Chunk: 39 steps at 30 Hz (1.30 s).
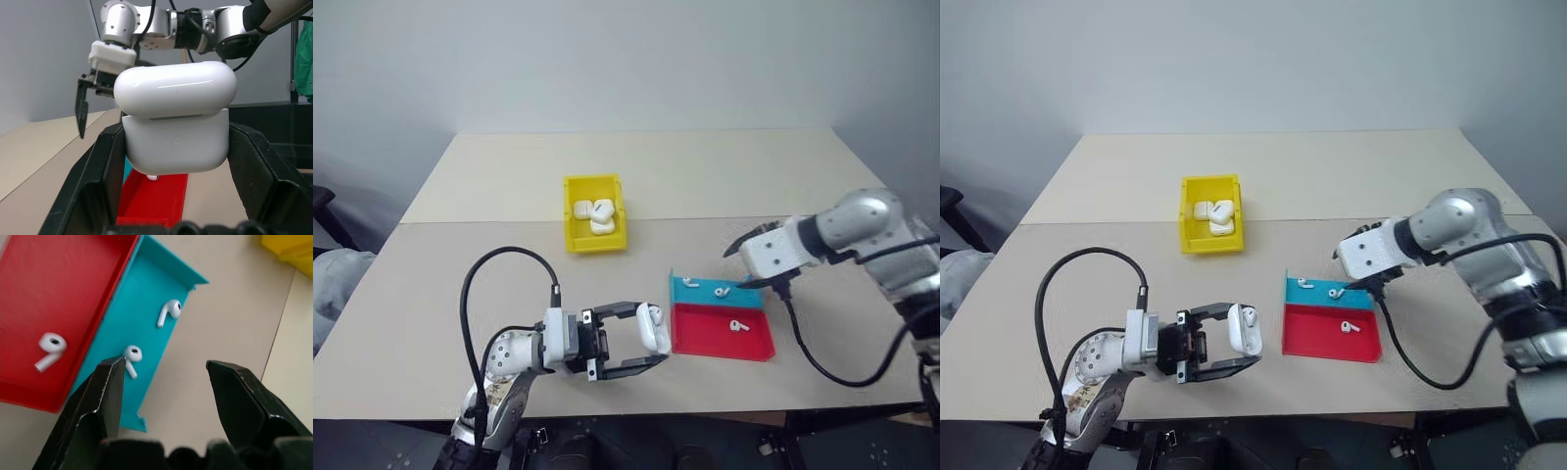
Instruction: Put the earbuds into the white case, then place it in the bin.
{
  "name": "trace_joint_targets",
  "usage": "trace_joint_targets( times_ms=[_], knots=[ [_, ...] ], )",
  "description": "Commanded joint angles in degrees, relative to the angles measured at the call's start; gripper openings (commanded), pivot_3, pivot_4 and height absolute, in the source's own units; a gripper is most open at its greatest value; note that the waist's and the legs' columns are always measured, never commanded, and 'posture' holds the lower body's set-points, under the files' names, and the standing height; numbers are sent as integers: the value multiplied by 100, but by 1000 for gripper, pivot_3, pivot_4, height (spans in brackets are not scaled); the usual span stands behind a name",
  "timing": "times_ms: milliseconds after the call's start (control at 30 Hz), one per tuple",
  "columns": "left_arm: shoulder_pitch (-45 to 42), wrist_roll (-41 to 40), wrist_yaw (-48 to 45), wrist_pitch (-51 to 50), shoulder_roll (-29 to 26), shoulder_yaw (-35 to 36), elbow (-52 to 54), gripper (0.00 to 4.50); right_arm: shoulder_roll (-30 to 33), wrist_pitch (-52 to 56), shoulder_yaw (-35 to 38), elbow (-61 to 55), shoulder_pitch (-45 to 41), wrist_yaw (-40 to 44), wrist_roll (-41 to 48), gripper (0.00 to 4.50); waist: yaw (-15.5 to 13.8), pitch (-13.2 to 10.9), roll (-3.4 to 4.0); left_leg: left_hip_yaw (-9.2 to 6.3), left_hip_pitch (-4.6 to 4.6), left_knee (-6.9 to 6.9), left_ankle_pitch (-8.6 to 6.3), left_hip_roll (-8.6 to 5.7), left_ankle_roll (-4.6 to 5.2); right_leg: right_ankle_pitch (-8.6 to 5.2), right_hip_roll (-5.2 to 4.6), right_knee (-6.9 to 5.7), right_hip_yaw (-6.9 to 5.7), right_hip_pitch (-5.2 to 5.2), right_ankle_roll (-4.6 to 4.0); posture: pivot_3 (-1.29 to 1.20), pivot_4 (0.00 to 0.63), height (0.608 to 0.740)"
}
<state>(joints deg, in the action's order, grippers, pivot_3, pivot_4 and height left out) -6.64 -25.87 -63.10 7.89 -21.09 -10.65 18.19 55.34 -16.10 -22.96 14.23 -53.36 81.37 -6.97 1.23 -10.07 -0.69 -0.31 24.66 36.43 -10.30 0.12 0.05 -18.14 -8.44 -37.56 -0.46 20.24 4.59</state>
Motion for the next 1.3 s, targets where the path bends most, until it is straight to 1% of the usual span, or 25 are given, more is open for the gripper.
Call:
trace_joint_targets(
  times_ms=[33,233,400,533,867,1000,1167,1300],
  knots=[
    [8,64,132,196,17,13,203,2806,-229,-846,-184,510,-453,331,-206,3134,-10,0,0,0,0,-1,0,0,0,0,0,0,0,0,0,0,150,740],
    [-27,117,310,211,6,47,251,2806,-611,-2104,-642,1627,-942,542,-714,3134,-38,0,0,0,-1,-1,0,0,0,0,0,1,-2,-2,0,0,150,740],
    [47,129,370,226,-19,7,320,2806,-884,-2603,-825,2307,-1192,544,-925,3134,-34,0,1,0,-1,-1,2,0,-3,0,0,0,-3,-2,-1,0,150,740],
    [54,147,415,217,-21,-11,342,2806,-1083,-2703,-901,2605,-1278,594,-1029,3134,-26,0,1,0,-3,-3,3,1,-4,1,0,-1,-3,-1,-1,0,150,740],
    [42,191,496,202,-69,18,345,2806,-1486,-3011,-1066,3425,-1524,367,-1532,3134,-22,0,2,0,-4,-3,4,0,-7,1,0,-4,-2,-1,-1,0,150,740],
    [81,183,519,206,-132,42,371,2806,-1560,-3165,-1127,3706,-1648,270,-1743,3134,-19,0,2,0,-6,-6,5,0,-9,1,0,-5,-2,0,-1,0,150,740],
    [123,206,554,230,-165,25,386,2806,-1630,-3252,-1145,3880,-1695,328,-1723,3134,-18,-1,2,0,-6,-6,5,0,-9,1,0,-5,-2,0,-1,0,150,740],
    [113,253,551,270,-176,17,367,2806,-1625,-3404,-1190,3968,-1719,206,-1857,3134,-19,0,2,0,-6,-6,5,0,-9,1,0,-5,-2,0,-1,0,150,740]
  ],
)
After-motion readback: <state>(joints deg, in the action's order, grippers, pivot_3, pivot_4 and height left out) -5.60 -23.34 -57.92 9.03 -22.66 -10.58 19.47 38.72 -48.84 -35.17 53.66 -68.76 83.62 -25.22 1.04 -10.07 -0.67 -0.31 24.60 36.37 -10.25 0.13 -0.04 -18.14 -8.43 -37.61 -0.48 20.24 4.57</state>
